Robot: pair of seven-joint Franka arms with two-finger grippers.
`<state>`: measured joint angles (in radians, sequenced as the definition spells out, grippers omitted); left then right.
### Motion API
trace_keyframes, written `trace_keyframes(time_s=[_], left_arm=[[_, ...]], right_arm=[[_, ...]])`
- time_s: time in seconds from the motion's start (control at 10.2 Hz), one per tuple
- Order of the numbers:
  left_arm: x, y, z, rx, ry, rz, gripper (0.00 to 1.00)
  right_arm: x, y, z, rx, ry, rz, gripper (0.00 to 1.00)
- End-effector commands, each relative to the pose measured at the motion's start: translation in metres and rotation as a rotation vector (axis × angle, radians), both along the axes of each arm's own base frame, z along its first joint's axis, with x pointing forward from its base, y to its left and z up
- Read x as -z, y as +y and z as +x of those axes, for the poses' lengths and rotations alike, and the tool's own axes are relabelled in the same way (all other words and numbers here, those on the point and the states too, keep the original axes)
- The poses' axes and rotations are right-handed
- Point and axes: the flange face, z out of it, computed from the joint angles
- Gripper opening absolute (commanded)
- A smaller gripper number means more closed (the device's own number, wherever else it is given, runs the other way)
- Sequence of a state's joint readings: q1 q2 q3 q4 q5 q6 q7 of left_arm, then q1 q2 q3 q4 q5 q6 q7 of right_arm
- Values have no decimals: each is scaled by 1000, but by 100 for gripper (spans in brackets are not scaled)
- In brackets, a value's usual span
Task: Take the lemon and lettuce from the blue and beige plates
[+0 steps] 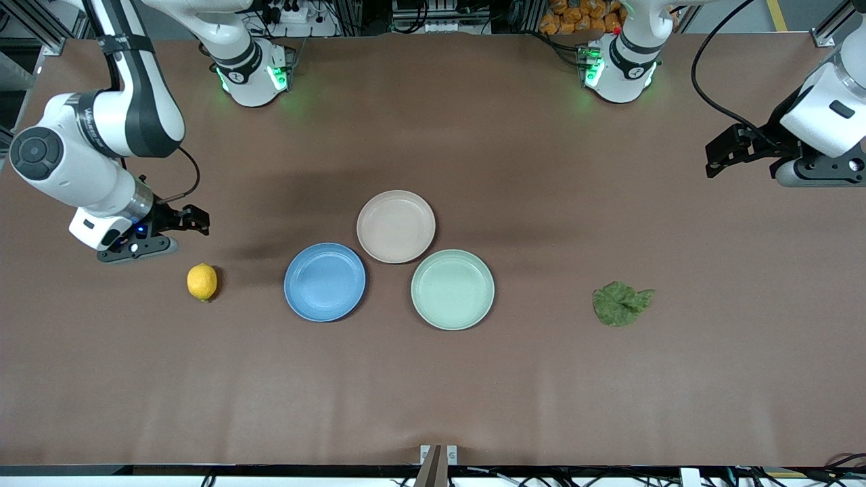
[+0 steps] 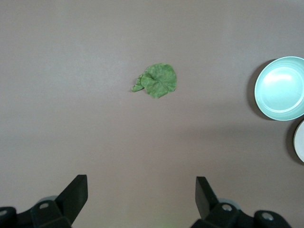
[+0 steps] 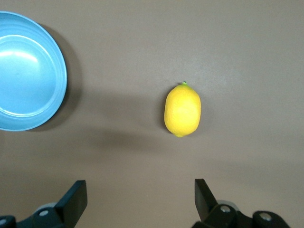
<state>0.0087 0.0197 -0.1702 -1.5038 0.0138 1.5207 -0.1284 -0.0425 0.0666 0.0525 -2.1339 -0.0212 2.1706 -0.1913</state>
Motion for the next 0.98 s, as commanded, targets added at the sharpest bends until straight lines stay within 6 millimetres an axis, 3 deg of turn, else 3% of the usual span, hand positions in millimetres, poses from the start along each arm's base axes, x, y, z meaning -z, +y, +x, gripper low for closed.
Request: trace_keyframes(time_s=[0.0,0.49,0.88], left_arm=[[-7,1,-2,20,3,11,100],[-7,0,-2,20,4,5,100],[-7,0,-2,21,4,5,100]], right_arm=[[-14,-4,-11,-4,-1,-7,100],[-33,-5,-11,-2,18,-8,100],[-71,-6,-7,1,39,-14,100]])
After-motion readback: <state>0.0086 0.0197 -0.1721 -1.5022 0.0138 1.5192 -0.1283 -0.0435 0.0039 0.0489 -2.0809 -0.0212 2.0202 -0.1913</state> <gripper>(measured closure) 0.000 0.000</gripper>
